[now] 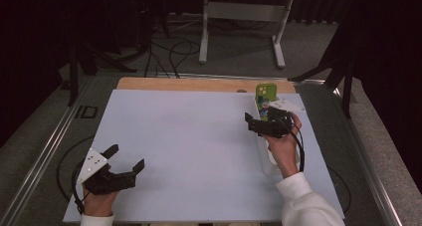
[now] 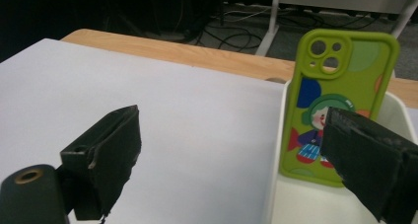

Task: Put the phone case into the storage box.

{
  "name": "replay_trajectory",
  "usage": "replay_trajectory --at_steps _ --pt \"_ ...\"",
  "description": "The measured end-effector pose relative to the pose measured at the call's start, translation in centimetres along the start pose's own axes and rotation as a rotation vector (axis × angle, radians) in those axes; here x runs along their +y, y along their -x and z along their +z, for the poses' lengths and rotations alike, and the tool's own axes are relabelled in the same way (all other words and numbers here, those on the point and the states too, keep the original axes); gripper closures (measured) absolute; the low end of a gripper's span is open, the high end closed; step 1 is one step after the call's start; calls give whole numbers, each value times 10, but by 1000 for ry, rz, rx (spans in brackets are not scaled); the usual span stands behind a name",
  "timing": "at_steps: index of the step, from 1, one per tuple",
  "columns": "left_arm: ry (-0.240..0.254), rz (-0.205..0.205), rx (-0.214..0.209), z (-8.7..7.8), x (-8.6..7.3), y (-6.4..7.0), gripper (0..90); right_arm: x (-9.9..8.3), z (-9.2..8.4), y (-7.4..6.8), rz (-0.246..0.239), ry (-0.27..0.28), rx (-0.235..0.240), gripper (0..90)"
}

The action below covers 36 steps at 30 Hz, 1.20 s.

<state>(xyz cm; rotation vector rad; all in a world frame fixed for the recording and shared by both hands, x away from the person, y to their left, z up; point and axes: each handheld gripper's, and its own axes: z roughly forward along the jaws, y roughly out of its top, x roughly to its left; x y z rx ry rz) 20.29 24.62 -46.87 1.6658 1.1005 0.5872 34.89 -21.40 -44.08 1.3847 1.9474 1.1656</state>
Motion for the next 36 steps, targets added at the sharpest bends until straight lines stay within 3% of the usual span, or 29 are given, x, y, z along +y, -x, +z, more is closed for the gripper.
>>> replay_trajectory --at_steps 20,28,36 --pt "-5 -1 -6 1 0 1 9 -17 -16 -20 -8 21 86 89" --pt "-5 -2 -8 1 0 1 9 -22 -32 -36 -26 52 137 89" --pt "-2 -4 -11 1 0 1 9 -27 -37 -48 -55 54 149 89"
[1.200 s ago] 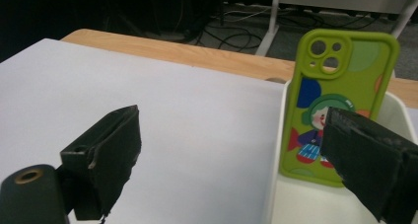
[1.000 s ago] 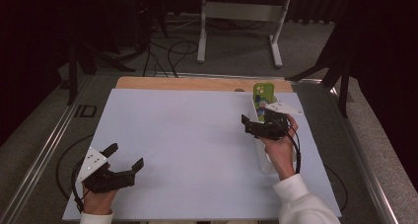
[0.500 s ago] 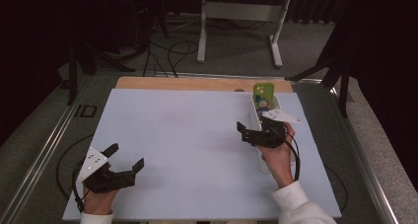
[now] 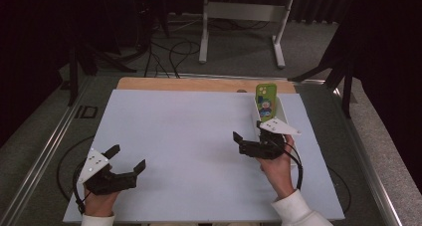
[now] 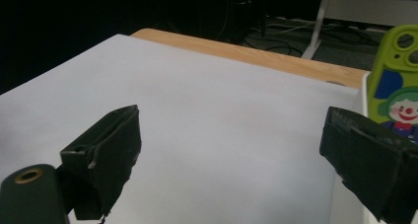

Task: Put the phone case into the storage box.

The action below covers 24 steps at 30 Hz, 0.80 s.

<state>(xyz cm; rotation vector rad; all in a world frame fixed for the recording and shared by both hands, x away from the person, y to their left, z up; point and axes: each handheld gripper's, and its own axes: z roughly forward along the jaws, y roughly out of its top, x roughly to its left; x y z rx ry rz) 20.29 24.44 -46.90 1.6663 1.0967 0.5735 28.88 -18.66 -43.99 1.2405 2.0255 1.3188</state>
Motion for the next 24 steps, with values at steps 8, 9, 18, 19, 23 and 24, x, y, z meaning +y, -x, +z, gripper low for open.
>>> replay_trajectory --at_steps 8,9,18,19,23,24 --pt "-4 1 -2 0 0 -1 9 -4 -3 -8 -20 -3 5 89" --pt "-3 1 -3 0 0 0 9 -5 -3 -9 -23 -3 2 89" --pt "-3 2 -4 0 0 -1 9 -10 -7 -13 -44 1 -10 89" --pt "-1 2 -3 0 0 -1 9 -10 -7 -12 -46 -4 -12 89" --pt "-2 3 -2 0 0 -1 9 -14 -9 -13 -52 0 -15 89" --pt "-2 3 -3 0 0 -1 9 -14 -10 -13 -52 3 -13 89"
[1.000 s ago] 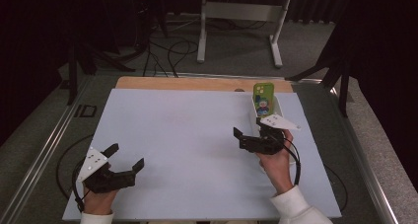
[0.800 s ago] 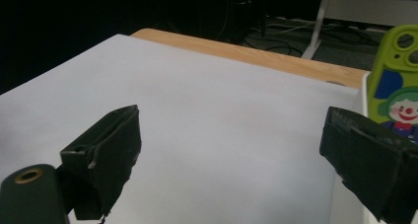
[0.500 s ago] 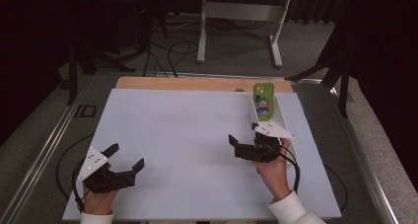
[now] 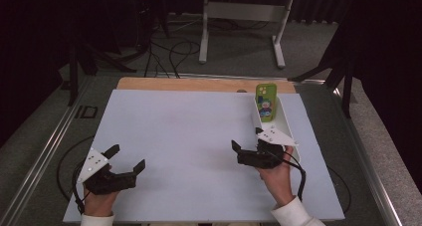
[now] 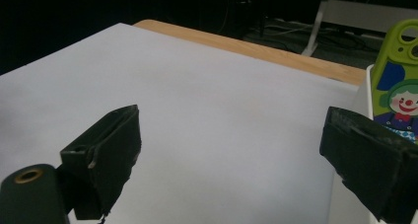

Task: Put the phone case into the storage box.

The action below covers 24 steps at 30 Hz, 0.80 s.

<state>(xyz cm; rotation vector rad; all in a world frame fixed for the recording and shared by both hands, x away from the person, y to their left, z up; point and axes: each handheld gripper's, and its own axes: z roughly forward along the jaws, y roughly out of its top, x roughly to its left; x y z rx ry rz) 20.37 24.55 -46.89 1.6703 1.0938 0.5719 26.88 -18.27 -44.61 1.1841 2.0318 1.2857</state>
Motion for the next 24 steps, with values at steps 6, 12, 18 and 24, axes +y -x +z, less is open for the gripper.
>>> replay_trajectory --at_steps 6,12,18,24 --pt "1 -1 0 0 0 -1 9 -5 -2 0 -8 10 -7 89" --pt "-1 -3 -1 0 0 -1 9 -10 -4 -1 -23 20 -12 89" --pt "1 -6 0 1 0 -2 9 -16 -7 0 -24 34 -17 89" --pt "5 -5 -1 0 -1 -4 9 -24 -10 2 -33 48 -32 89"
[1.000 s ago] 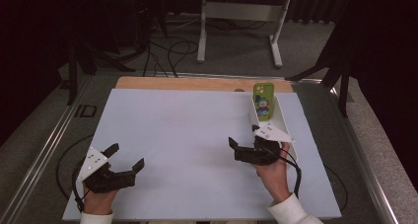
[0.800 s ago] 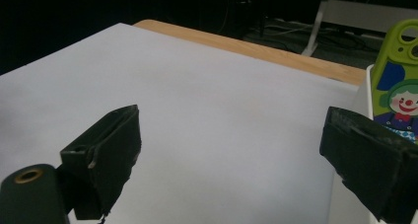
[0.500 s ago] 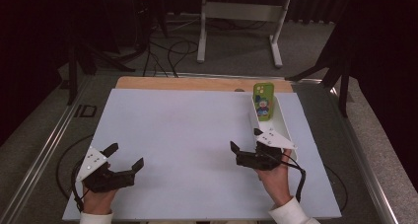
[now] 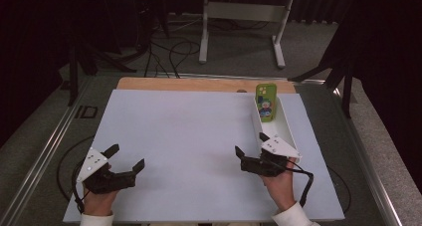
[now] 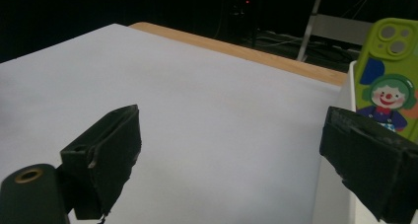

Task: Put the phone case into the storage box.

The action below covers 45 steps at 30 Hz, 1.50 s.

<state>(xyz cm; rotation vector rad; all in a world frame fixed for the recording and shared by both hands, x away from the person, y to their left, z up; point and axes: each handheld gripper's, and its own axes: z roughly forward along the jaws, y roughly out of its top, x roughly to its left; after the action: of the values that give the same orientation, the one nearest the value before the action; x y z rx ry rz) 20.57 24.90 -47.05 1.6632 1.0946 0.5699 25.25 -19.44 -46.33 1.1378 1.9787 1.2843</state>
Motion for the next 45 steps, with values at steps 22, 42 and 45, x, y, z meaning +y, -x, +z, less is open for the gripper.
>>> replay_trajectory --at_steps 22,42,45 --pt "18 24 -31 4 -7 -3 7 -23 -15 8 -6 57 -18 89" --pt "-16 52 -37 15 -11 4 7 -37 -25 9 10 96 -24 89" --pt "-17 52 -36 16 -11 3 7 -38 -25 10 20 98 -23 89"
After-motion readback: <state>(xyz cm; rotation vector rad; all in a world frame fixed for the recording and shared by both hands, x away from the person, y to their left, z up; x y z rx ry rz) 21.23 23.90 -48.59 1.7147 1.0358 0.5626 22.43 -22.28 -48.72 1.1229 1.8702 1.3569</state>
